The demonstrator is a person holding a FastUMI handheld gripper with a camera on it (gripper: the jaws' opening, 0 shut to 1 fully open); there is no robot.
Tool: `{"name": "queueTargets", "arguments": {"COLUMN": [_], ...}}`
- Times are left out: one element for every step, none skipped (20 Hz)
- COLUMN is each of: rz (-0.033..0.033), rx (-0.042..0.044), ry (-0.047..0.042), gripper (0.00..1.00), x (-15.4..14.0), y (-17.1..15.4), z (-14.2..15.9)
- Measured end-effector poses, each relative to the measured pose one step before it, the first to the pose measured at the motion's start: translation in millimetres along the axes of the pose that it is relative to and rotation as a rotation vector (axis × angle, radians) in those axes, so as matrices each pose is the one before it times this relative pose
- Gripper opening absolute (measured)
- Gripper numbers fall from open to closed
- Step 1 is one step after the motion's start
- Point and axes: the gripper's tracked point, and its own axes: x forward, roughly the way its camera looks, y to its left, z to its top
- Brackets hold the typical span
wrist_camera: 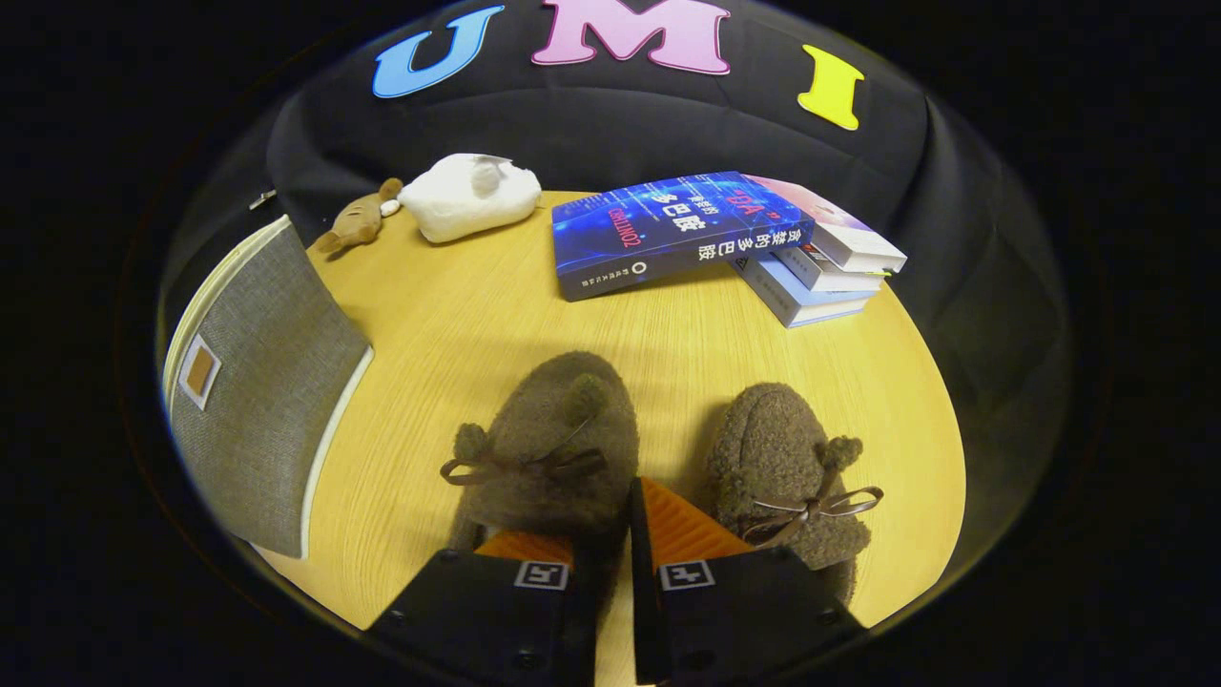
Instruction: Open the storage box then place both shoes into the box .Put the left shoe in first, then the right shoe, with the right side of both shoes facing outward in a uniform manner.
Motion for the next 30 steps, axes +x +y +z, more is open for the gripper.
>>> {"name": "queueTargets", "arguments": {"rz": [-0.01192,-0.00682,-0.00203,0.00572,0.01255,0.01459,0.0177,0.01775,0.0145,0.01198,0.01265,0.01233,0.01325,0.01192,0.00907,0.01026,0.01479,0.01691,0.01829,0.01881,0.01935,0.01695,0.01289,0.00443,-0.00083,-0.00374,-0.00229,-0.00136,-0.0032,-0.00684], "rx": [0.00163,0.00007,-0.00436,-0.00001,0.01266,0.02017,0.01766,0.0104,-0.00031,-0.01128,-0.00842,-0.00258,0.00336,0.00684,0.00687,0.00284,-0.00126,-0.00364,0.00149,0.0189,0.02915,0.03288,0.0235,0.01615,0.0096,0.00348,-0.00005,0.004,0.00441,0.01246], "ry": [-0.00041,-0.00303,-0.00284,-0.00254,-0.0075,-0.01277,-0.01197,-0.01134,-0.00805,-0.01199,-0.01209,-0.00854,-0.00585,-0.00997,-0.00724,-0.00811,-0.00633,-0.0062,0.00328,0.00906,0.01002,0.01047,0.01098,0.00787,0.00702,0.00856,0.00804,0.01185,0.00569,0.00542], "gripper": [0.08,0.08,0.05,0.05,0.05,0.05,0.05,0.05,0.05,0.05,0.05,0.05,0.05,0.05,0.05,0.05,0.05,0.05,0.05,0.05,0.05,0.05,0.05,0.05,0.05,0.05,0.05,0.05,0.05,0.05], "x": [-3.67,-1.88,-4.6,-6.41,-8.52,-9.89,-10.27,-11.14,-11.98,-12.02,-11.93,-11.34,-11.4,-10.84,-10.11,-8.94,-7.69,-5.11,-3.34,-0.97,1.77,4.01,6.98,8.19,7.76,7.99,8.95,9.48,10.41,9.79], "y": [-0.88,-0.12,-0.3,0.42,2.31,3.82,4.15,5.62,5.5,6.0,6.84,7.82,8.5,10.35,10.67,11.68,14.93,15.42,15.75,16.21,17.0,15.76,14.64,13.75,11.83,11.72,12.45,10.97,10.88,8.82], "z": [-0.02,-0.99,0.1,-0.44,1.36,3.01,3.51,4.24,4.88,7.07,8.03,8.41,9.46,10.58,11.76,11.06,11.16,11.46,8.36,6.59,5.79,4.21,3.3,2.97,1.57,-0.67,-2.79,-3.12,-4.58,-4.03]}}
